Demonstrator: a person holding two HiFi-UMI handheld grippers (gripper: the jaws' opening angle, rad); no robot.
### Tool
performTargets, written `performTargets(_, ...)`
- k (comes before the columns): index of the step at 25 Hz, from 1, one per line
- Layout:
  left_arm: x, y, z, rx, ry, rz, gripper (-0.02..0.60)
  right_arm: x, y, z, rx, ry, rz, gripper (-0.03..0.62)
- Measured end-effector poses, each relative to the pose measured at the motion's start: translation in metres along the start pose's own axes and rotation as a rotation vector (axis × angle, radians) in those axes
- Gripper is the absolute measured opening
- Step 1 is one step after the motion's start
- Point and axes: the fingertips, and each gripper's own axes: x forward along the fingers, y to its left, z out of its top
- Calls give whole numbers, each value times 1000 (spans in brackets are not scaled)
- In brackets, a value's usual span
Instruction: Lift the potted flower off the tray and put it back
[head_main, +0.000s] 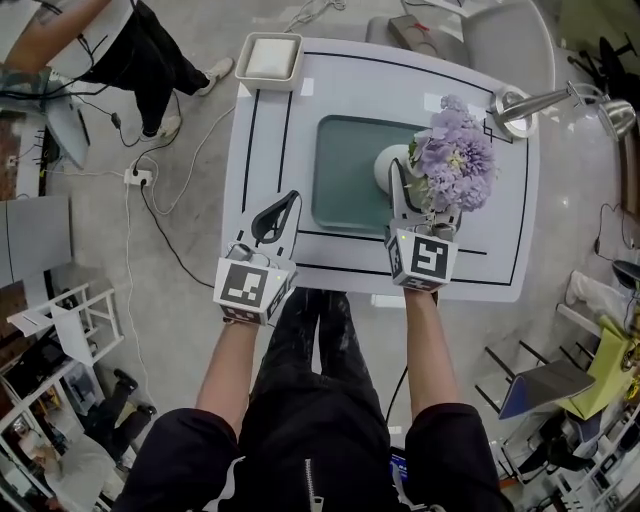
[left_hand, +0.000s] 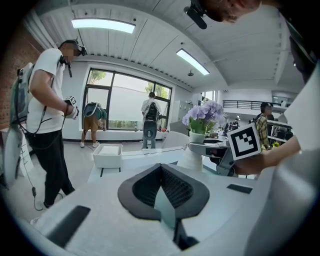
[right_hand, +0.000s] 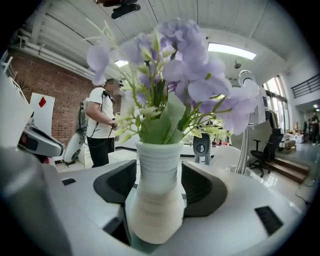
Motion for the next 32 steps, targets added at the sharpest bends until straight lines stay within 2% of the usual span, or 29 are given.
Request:
performTargets(11, -10, -24, 1, 17, -29, -65, 5, -57, 9, -5, 9, 53, -49, 254)
performTargets(13, -11, -34, 5, 33, -34, -79, 5, -72, 12, -5, 20, 81, -47, 186)
performTargets(15, -12, -43, 10, 51, -41, -97, 5, -87, 13, -3, 30, 84, -46, 63)
performTargets(16, -12, -47, 12, 57, -46, -105, 5, -93, 14, -1, 36, 86, -40, 27)
performTargets(21, -15, -72, 25, 75, -65, -135, 5, -128, 17, 11, 91, 90, -17, 12)
performTargets(26, -27, -100, 35, 83, -43, -168, 5, -163, 23, 28, 119, 81, -9, 8)
performTargets(29, -35, -118, 38, 103, -88, -201, 5, -183, 29, 34, 117, 80, 5, 8)
performTargets(32, -46, -135, 44, 120, -98, -226, 5, -201, 37, 43, 110, 74, 20, 6)
